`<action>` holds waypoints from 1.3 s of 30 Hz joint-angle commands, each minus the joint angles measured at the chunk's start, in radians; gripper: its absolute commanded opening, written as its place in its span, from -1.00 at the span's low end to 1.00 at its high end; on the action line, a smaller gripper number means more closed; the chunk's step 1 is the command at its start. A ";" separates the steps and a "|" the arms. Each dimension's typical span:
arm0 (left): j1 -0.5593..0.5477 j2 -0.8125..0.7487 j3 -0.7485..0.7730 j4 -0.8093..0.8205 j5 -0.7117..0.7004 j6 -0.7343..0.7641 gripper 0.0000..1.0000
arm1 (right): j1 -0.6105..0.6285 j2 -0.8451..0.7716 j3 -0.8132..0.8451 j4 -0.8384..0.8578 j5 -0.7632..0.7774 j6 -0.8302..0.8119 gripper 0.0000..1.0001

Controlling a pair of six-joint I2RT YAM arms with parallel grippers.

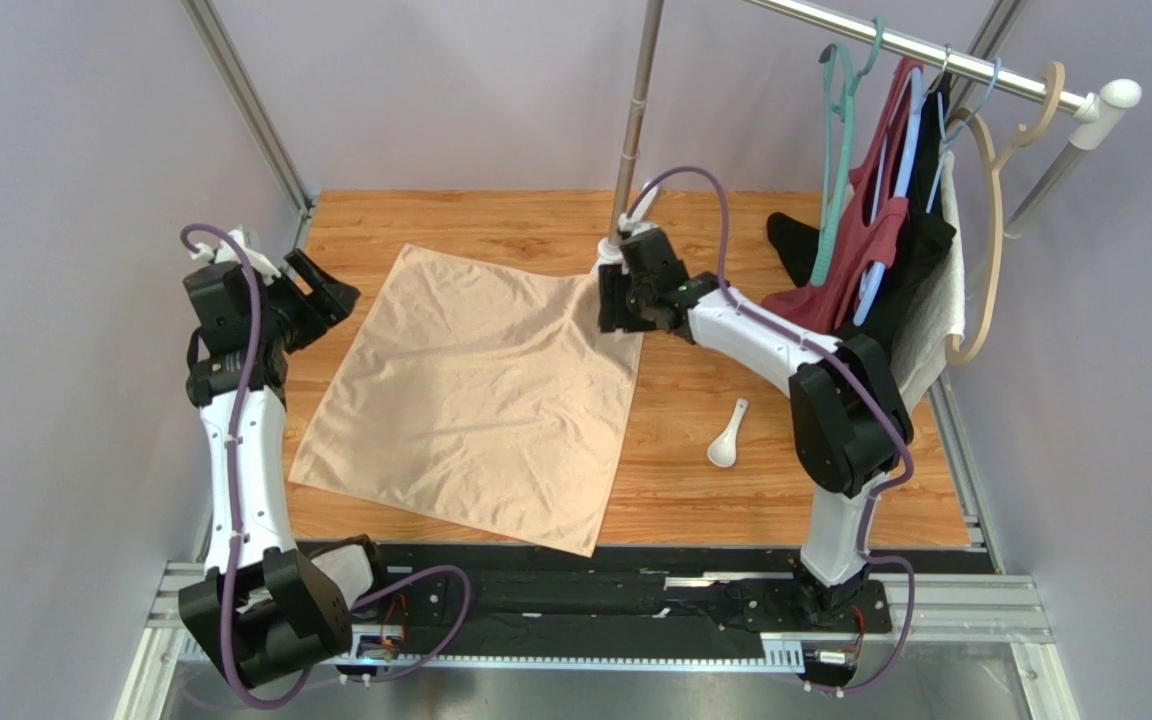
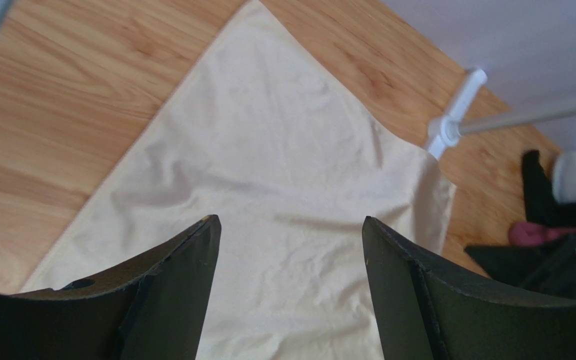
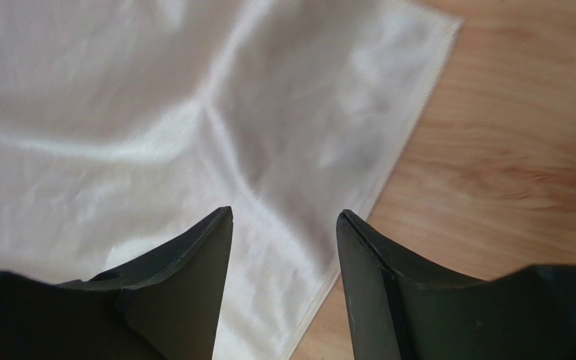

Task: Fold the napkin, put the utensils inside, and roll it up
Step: Fold the napkin

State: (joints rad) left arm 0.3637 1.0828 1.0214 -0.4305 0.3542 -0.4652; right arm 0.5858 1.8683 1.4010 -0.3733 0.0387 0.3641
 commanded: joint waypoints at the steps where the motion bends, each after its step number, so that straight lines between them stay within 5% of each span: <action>1: -0.006 0.017 -0.083 0.098 0.233 0.057 0.55 | -0.066 0.075 0.111 -0.041 0.136 -0.040 0.12; 15: -0.006 0.046 -0.081 0.076 0.273 0.053 0.54 | -0.170 0.333 0.361 -0.055 0.155 -0.140 0.02; 39: 0.015 0.052 -0.095 0.104 0.364 0.026 0.54 | -0.233 0.451 0.450 -0.036 0.010 -0.195 -0.06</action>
State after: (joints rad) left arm 0.3721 1.1358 0.9337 -0.3637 0.6785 -0.4320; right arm 0.3599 2.2910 1.7977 -0.4297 0.0834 0.1867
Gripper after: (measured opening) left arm 0.773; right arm 0.479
